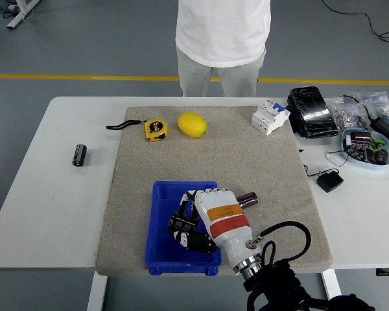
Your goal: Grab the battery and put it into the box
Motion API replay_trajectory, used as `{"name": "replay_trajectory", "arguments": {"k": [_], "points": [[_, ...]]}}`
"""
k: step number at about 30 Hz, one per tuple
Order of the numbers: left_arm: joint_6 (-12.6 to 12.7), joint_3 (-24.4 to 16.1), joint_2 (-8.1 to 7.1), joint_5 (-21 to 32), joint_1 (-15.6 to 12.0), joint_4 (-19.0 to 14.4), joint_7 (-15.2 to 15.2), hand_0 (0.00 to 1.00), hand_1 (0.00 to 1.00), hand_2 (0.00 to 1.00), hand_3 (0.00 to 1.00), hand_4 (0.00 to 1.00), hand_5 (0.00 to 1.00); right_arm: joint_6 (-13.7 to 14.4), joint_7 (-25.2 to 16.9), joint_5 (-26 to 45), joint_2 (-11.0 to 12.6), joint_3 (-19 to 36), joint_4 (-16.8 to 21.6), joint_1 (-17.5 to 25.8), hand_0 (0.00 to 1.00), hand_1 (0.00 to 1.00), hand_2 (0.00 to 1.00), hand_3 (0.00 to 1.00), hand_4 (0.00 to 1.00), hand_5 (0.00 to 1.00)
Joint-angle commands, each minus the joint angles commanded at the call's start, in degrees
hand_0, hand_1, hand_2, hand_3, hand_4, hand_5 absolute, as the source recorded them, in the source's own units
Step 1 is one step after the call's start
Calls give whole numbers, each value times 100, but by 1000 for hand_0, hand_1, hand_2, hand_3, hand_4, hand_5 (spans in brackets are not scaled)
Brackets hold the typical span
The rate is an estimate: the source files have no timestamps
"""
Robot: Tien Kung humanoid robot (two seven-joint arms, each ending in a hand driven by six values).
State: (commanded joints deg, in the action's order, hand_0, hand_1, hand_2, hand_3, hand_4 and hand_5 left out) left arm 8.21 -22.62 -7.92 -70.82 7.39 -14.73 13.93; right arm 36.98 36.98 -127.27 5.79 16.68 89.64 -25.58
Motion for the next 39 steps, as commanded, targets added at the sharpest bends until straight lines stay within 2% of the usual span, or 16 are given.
{"name": "replay_trajectory", "arguments": {"k": [2,3,7,8,13,14,23,28,32,33,36,38,39], "points": [[5,-7,-5,6,1,1,4,686,662,709,622,642,651,0,0,68,-23,-6,-3,-43,36,159,299,426,779,218],[5,-5,-8,5,3,1,4,686,661,710,622,642,651,0,0,83,-33,-4,-1,-69,47,183,335,443,824,316],[-3,-17,-14,-27,8,1,12,686,661,710,622,642,651,0,0,151,-87,-6,-8,-160,47,183,335,443,824,316],[-6,-23,-15,-38,8,1,15,686,659,709,621,642,650,0,0,184,-106,4,-16,-181,148,273,506,531,982,388],[-14,-41,-22,-70,-1,0,20,686,659,709,621,642,650,0,0,300,-141,-27,-42,-214,148,273,506,531,982,388],[-15,-45,-22,-76,-3,0,21,686,661,708,619,641,650,0,0,310,-147,-45,-46,-215,185,309,572,567,998,402],[-33,-99,-27,-153,-29,-1,31,686,659,709,621,641,649,0,0,346,-228,-199,-117,-217,197,322,599,581,998,404],[-47,-127,-26,-200,-41,-4,41,686,660,711,621,641,649,0,0,289,-199,-14,-60,-343,195,326,603,588,998,409],[-53,-129,-27,-205,-46,-5,43,686,660,711,621,641,649,0,0,215,-103,246,-45,-504,195,326,603,588,998,409],[-54,-127,-28,-200,-47,-4,42,686,660,710,620,641,649,0,0,220,-71,303,-67,-537,241,385,609,599,998,413],[-49,-96,-28,-152,-31,-4,36,686,660,710,620,641,649,0,-23,310,161,549,-206,-667,241,385,609,599,998,413],[-41,-63,-31,-95,-15,-2,25,686,660,710,620,641,649,0,-207,339,379,665,-278,-732,241,385,609,599,998,413],[-37,-53,-31,-75,-8,0,20,686,659,710,620,641,648,0,-387,366,546,707,-319,-775,364,542,678,652,998,415]]}}
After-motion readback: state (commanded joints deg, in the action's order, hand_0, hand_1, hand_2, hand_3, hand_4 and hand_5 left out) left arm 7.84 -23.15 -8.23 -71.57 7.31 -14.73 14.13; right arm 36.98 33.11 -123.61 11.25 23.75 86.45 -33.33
